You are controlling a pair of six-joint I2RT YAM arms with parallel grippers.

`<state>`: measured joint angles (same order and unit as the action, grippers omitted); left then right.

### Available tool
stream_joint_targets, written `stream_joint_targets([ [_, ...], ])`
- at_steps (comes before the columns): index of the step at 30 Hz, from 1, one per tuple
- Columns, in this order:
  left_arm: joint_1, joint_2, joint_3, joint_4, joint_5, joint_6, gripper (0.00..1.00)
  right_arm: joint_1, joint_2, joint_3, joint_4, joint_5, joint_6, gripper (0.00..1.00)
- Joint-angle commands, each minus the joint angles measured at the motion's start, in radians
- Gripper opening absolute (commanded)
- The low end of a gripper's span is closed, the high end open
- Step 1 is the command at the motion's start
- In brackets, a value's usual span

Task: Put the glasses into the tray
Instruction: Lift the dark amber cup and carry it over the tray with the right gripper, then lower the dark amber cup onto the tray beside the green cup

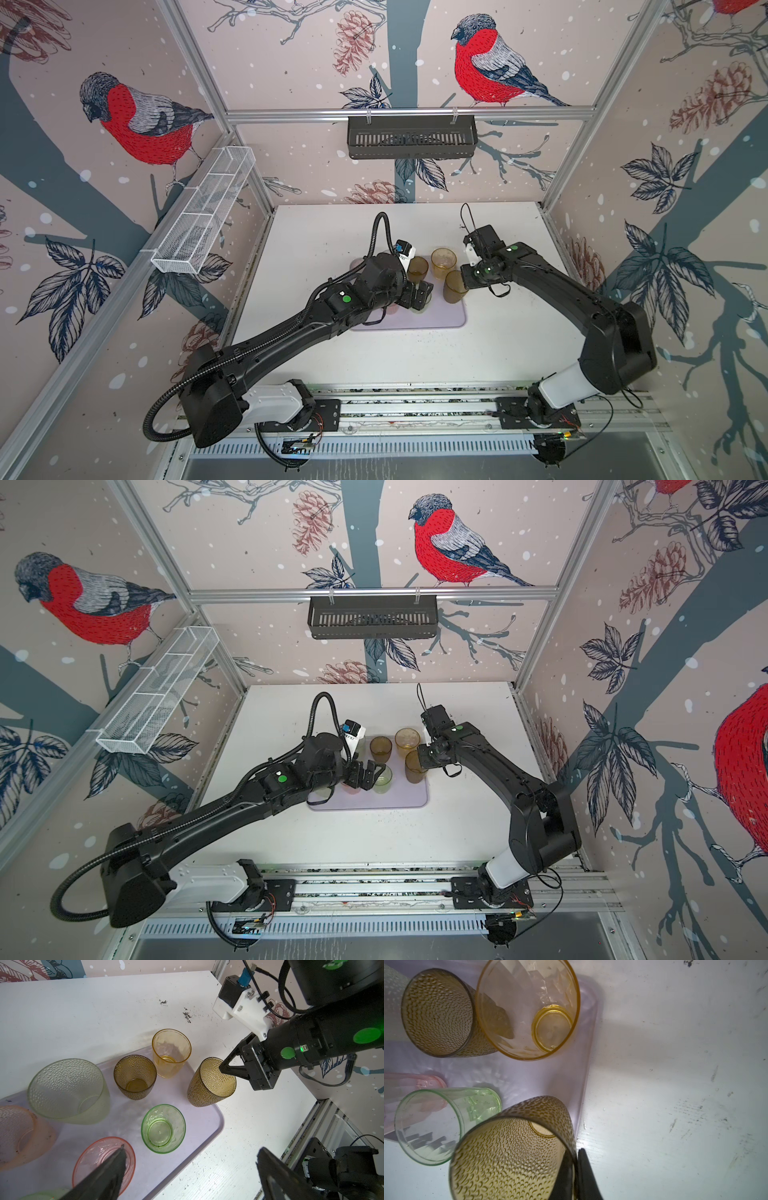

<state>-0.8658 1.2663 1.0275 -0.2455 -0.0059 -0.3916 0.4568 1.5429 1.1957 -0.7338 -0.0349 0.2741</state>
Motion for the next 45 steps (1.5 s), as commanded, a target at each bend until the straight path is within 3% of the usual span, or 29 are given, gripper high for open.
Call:
stream_joint_targets([
  [1,0.002,-0.004,-0.004,0.041,-0.016,-0.005,0.98,0.012,0.007,-0.002,0.017,-0.010,0.020,0.08],
  [45,0.005,-0.048,-0.024,0.040,-0.031,-0.024,0.98,0.065,0.040,-0.043,0.042,0.018,0.029,0.11],
])
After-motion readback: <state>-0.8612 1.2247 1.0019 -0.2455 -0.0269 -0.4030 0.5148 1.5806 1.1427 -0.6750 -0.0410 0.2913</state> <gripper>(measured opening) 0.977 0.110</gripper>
